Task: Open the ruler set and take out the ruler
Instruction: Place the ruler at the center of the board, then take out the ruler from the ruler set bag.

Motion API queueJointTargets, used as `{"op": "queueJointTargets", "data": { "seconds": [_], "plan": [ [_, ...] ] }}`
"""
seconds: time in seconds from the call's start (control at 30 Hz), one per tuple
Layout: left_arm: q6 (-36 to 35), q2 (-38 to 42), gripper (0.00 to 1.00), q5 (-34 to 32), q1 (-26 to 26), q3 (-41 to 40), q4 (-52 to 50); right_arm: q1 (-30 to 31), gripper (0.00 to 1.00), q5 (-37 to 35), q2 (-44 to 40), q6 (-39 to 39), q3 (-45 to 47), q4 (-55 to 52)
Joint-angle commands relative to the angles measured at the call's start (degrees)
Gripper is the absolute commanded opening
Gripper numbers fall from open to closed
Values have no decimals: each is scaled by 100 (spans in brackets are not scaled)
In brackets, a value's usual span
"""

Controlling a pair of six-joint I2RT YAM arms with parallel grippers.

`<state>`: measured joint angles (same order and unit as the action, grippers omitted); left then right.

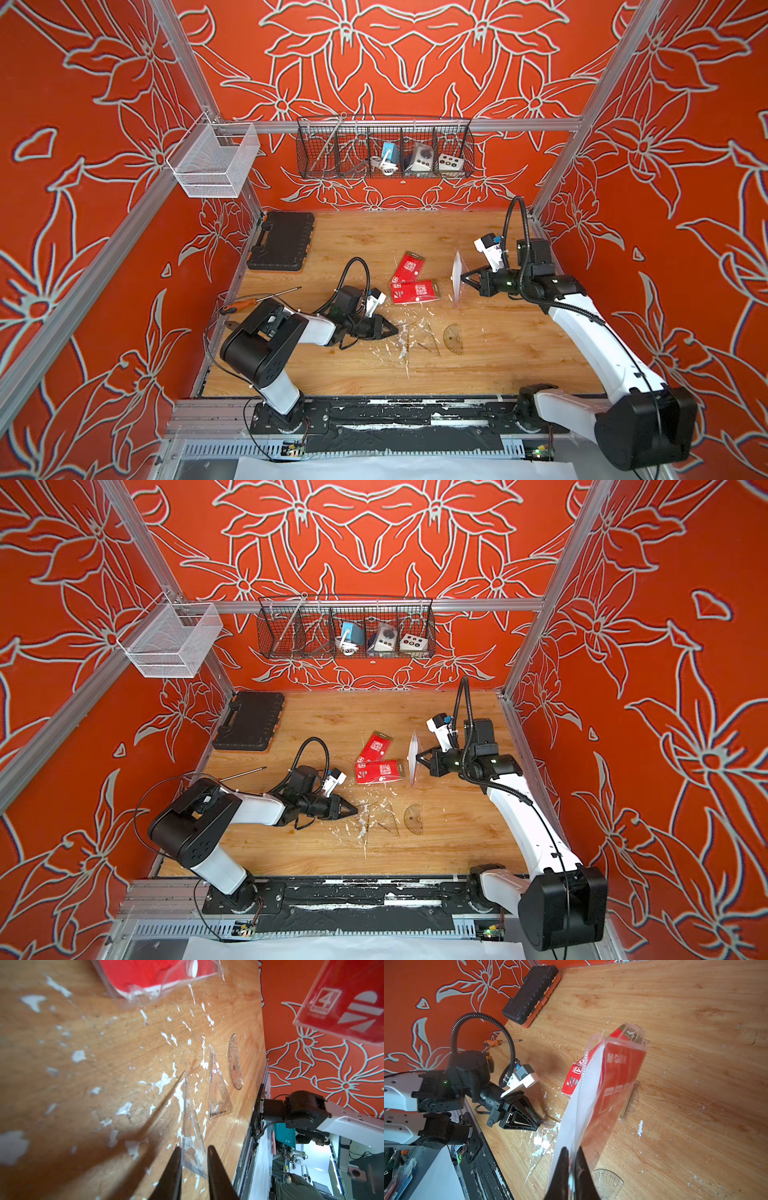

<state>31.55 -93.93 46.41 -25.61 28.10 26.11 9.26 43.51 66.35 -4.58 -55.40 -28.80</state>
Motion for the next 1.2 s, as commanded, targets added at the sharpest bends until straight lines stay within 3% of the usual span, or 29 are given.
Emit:
{"op": "queueJointTargets", "data": {
  "seconds": [0.0,0.23,0.47,0.7,0.87,1.17],
  "plan": [
    [-50,115,26,14,110,101,-26,-32,0,52,-70,95,38,-21],
    [-346,637,33,-395,163,593,-857,-38,0,135,-99,76,33,-27],
    [-511,1464,36,-1299,140,1108,-1606,-35,0,200,-209,-14,38,3],
    [-290,2121,35,-2442,-574,1796,-1221,-29,0,387,-233,-261,99,248],
    [-279,1928,34,-3068,-1103,2311,-910,-8,0,427,-198,-389,112,378],
    [-190,946,33,-3004,-1723,3159,-553,92,0,365,-200,-465,90,443]
  ]
}}
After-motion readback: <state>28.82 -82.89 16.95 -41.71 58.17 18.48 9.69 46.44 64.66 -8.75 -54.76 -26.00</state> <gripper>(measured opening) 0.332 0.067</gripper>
